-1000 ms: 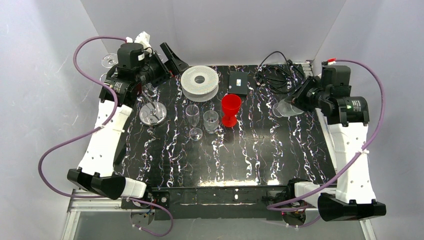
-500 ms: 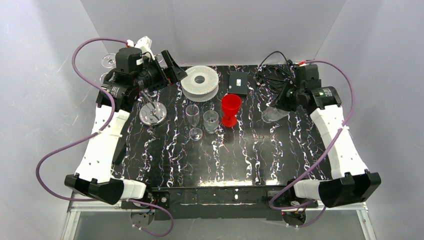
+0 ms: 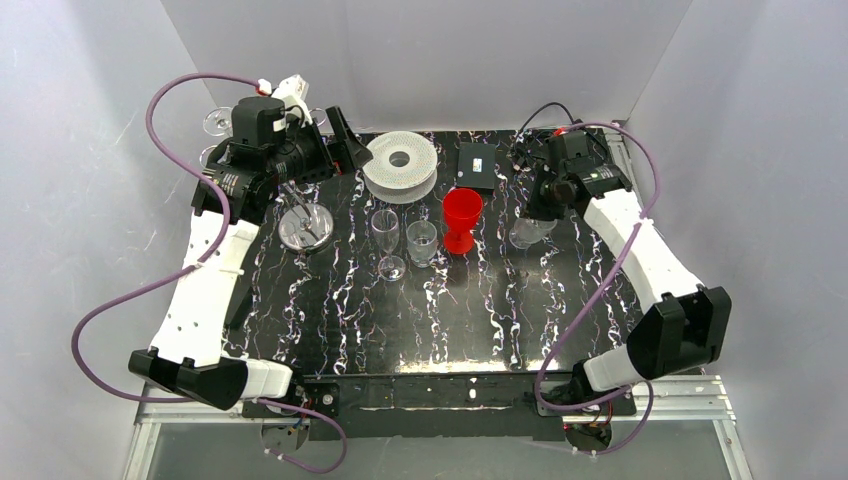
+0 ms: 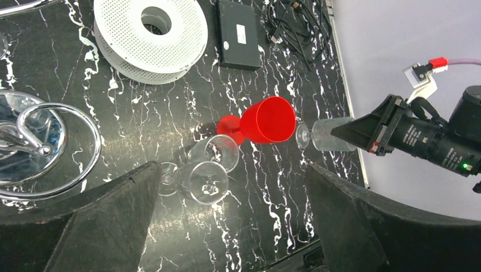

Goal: Take the wine glass off the wine glass rack
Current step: Place the wine glass at the center of the board.

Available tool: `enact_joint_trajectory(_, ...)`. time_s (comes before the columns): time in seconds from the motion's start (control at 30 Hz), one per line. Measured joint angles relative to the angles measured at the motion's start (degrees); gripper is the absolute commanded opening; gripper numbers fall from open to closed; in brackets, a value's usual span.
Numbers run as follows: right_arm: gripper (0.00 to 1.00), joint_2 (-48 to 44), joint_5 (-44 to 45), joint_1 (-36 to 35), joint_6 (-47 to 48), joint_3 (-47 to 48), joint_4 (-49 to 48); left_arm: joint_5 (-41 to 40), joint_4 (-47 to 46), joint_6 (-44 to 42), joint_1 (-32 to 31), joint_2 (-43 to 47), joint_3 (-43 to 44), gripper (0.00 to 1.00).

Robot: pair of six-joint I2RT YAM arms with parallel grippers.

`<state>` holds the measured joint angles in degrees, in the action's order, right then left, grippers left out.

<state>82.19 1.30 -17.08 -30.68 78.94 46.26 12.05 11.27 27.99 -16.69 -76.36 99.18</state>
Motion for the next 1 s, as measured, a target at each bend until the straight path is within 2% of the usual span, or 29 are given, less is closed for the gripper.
enact_joint_trajectory(0.4, 0.01, 6.3, 6.4, -3.0, 1.4, -1.0, -5.5, -0.9, 2.1, -4.3, 0.0, 0.0, 0.0, 0.98)
enact_joint_trajectory(0.93, 0.01, 12.8, 8.7, -3.8, 3.9, -2.0, -8.9, -2.2, 2.3, -7.2, 0.0, -0.1, 0.0, 0.98)
enact_joint_trajectory(1.0, 0.05, 13.4, 8.6, -3.8, 4.0, -2.0, -9.0, -2.4, 2.3, -7.5, 0.0, -0.3, 0.0, 0.98)
